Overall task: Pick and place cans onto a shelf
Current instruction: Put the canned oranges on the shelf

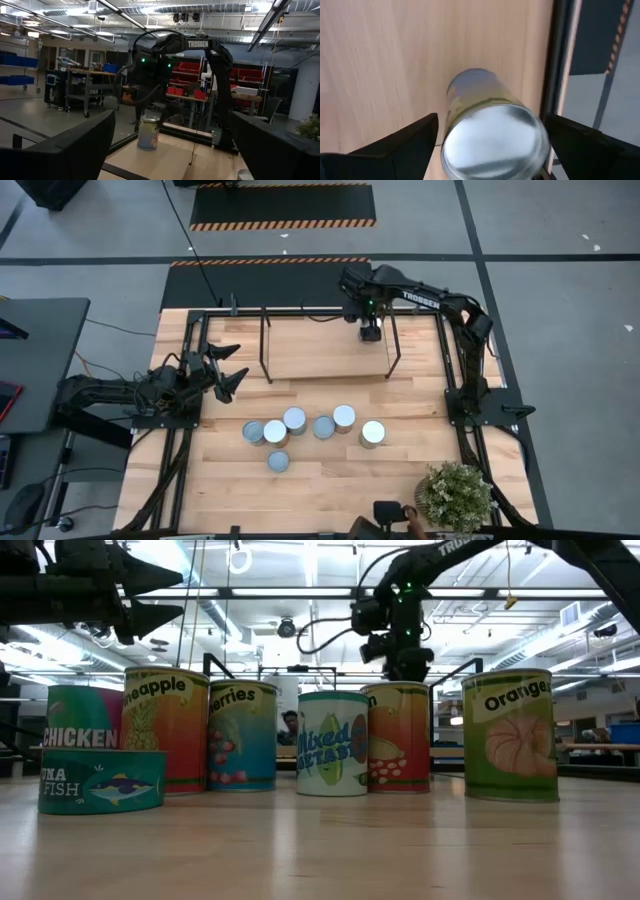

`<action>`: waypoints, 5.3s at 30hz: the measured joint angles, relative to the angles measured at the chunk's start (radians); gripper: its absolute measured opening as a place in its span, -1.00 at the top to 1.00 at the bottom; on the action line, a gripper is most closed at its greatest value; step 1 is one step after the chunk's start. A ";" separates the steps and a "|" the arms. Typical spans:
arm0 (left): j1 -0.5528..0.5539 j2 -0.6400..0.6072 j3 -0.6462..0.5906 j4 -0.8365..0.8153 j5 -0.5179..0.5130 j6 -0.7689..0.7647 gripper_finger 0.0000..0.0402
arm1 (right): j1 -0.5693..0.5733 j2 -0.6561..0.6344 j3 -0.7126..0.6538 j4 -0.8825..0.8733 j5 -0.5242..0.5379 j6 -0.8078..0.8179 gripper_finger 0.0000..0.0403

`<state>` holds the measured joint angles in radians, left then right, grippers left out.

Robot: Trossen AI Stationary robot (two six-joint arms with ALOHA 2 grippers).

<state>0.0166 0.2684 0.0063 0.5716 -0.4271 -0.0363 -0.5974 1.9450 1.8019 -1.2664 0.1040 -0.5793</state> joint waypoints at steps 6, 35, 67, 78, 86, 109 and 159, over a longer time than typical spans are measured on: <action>0.000 0.000 0.000 0.000 -0.006 0.025 -0.96 | 0.045 0.000 0.085 -0.027 -0.007 0.039 -0.86; 0.000 0.000 0.001 0.017 -0.025 0.093 -0.96 | 0.621 -0.008 0.057 -0.108 -0.046 0.548 -0.85; -0.001 0.000 0.012 -0.043 0.039 0.026 -0.96 | 0.976 -0.173 -0.476 0.024 -0.069 1.123 -0.85; -0.001 0.000 0.013 -0.046 0.039 0.007 -0.96 | 0.939 -0.195 -0.610 0.292 -0.046 1.102 -0.85; -0.001 0.000 0.013 -0.050 0.039 -0.005 -0.96 | 0.916 -0.195 -0.610 0.362 -0.041 1.022 -0.85; -0.001 0.000 0.014 -0.080 0.039 -0.059 -0.96 | 0.828 -0.228 -0.608 0.341 -0.097 0.921 -0.59; -0.001 0.000 0.013 -0.115 0.039 -0.107 -0.96 | 0.194 -0.326 -0.521 0.239 -0.054 0.217 -0.63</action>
<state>0.0158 0.2684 0.0196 0.4568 -0.3882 -0.1436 -0.4032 1.6192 1.2806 -1.0278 0.0504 -0.3626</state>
